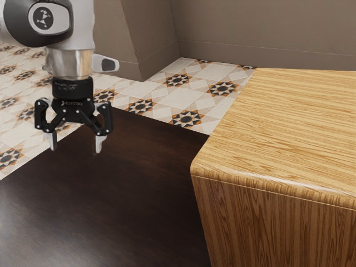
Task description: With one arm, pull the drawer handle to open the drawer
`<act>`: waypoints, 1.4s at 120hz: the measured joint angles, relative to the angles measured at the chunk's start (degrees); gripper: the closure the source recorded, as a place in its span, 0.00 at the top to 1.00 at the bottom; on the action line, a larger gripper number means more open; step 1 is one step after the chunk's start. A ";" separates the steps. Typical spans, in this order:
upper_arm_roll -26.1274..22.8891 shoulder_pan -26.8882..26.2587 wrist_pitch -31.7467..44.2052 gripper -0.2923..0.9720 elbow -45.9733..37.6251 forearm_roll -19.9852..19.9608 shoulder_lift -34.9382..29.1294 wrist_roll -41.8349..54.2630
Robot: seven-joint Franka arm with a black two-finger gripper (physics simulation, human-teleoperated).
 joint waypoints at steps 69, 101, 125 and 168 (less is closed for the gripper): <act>-5.37 -2.09 20.01 0.77 7.83 1.08 0.54 -34.20; -8.22 -3.57 33.23 0.77 4.41 -5.34 -0.81 -39.59; -45.13 9.41 45.64 0.77 -18.54 13.30 -33.10 -44.12; -42.43 1.02 55.37 0.77 -32.56 38.17 -58.66 -44.57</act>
